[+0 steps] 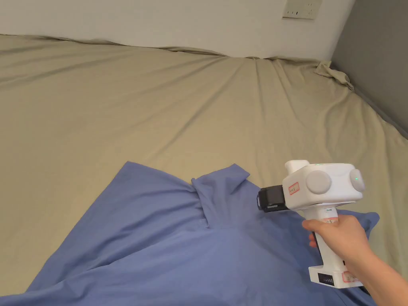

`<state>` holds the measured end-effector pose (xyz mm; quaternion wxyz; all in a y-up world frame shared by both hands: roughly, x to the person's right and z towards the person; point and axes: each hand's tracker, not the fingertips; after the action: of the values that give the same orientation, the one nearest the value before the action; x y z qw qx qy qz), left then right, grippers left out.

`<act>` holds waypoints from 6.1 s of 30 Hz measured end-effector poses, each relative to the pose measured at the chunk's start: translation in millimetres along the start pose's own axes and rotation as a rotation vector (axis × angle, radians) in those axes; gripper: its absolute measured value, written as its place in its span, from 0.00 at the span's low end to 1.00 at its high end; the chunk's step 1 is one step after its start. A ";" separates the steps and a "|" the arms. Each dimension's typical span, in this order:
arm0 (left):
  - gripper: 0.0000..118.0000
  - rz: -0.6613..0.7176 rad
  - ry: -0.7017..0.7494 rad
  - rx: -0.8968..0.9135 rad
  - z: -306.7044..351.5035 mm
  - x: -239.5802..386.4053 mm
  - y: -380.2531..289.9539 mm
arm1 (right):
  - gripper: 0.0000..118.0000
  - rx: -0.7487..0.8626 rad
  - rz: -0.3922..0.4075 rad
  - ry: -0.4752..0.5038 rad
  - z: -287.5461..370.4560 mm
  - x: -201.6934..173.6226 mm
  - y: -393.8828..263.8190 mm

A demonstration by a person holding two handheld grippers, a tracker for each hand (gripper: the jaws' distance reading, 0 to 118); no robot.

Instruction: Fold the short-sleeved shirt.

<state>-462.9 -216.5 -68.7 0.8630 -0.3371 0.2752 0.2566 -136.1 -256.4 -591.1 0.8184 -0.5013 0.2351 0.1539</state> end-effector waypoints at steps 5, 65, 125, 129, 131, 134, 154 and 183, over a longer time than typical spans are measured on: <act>0.02 -0.011 0.010 -0.015 -6.8 1.9 2.0 | 0.42 0.017 0.029 0.017 3.0 -3.1 -14.2; 0.02 -0.283 -0.046 0.654 83.6 212.3 467.1 | 0.05 1.137 -0.011 -0.074 437.5 21.9 250.6; 0.07 -0.306 0.002 -0.023 82.7 13.2 -112.8 | 0.14 0.368 -0.117 0.012 230.2 47.2 -406.6; 0.67 -0.202 0.016 -0.084 96.1 5.7 -112.3 | 0.94 0.281 -0.128 0.023 237.2 42.5 -391.5; 0.67 -0.213 0.072 -0.030 122.1 5.8 -110.6 | 0.94 0.332 -0.142 0.015 258.8 38.0 -391.9; 0.67 -0.233 0.107 0.038 170.6 14.6 -99.4 | 0.94 0.389 -0.132 -0.025 294.0 24.9 -386.7; 0.73 -0.150 -0.022 -0.077 108.7 18.7 -106.5 | 0.03 0.390 -0.097 0.019 304.3 -7.7 -391.5; 0.07 -0.168 -0.005 -0.134 60.1 30.8 -98.3 | 1.00 0.172 -0.225 0.014 217.3 40.8 -376.0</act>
<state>-360.9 -228.2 -8.0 0.8577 -0.4151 0.2262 0.2021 131.8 -230.9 -247.7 0.8689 -0.4534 0.1953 0.0367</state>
